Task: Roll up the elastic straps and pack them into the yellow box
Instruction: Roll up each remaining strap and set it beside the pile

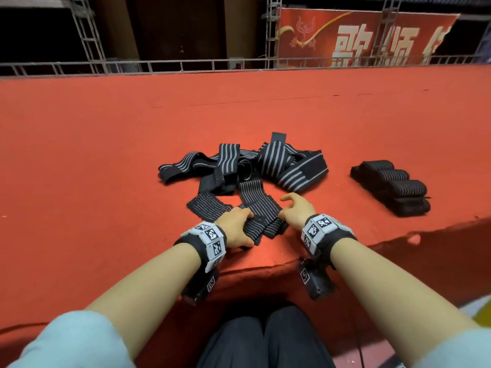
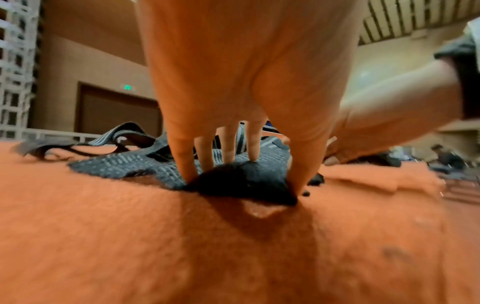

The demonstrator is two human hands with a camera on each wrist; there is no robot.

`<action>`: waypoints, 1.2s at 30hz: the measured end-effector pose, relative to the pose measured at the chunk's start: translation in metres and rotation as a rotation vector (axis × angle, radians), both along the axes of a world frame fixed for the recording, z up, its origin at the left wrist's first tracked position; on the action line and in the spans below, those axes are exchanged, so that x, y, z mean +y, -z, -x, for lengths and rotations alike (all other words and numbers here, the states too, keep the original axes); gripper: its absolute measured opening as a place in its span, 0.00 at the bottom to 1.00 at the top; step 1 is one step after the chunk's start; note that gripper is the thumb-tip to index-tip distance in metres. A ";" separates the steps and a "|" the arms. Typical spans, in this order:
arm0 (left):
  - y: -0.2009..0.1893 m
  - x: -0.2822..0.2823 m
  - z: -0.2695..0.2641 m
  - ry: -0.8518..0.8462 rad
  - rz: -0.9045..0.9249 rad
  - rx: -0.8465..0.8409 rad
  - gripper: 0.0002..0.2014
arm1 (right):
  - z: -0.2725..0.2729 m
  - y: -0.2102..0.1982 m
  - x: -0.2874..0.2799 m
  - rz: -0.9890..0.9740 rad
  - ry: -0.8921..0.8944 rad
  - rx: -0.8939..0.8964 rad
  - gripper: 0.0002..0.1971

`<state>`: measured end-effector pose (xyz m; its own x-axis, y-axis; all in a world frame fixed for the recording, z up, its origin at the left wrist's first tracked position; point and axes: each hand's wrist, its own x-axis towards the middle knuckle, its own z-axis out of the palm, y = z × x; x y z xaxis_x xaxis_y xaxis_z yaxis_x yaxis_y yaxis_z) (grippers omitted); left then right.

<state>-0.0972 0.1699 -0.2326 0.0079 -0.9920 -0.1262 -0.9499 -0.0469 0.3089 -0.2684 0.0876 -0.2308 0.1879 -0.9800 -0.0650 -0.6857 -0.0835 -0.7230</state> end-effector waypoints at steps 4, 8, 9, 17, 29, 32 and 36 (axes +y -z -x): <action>-0.002 -0.001 0.009 0.065 0.046 -0.205 0.23 | -0.004 0.005 0.005 0.225 -0.201 0.274 0.25; -0.006 -0.002 0.012 0.022 0.047 -0.232 0.18 | -0.002 0.010 0.005 0.230 -0.204 0.357 0.14; -0.007 -0.002 0.011 0.008 0.049 -0.197 0.18 | -0.002 0.011 0.005 0.241 -0.185 0.337 0.11; -0.021 0.015 -0.026 -0.368 0.378 0.274 0.03 | 0.012 -0.001 -0.007 0.508 0.035 -0.058 0.06; -0.033 -0.009 0.026 -0.266 0.198 0.743 0.17 | 0.008 -0.007 0.017 0.447 -0.110 -0.188 0.02; -0.027 -0.015 0.021 -0.263 0.176 0.626 0.13 | 0.022 -0.016 -0.002 0.280 0.062 -0.396 0.03; -0.030 -0.011 0.011 -0.156 0.125 0.634 0.05 | 0.071 -0.032 -0.041 0.194 0.465 -0.572 0.11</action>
<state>-0.1085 0.1588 -0.2024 0.1152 -0.9926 -0.0377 -0.5677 -0.0969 0.8175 -0.3395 0.0470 -0.1985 -0.2949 -0.9503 0.0997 -0.2043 -0.0392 -0.9781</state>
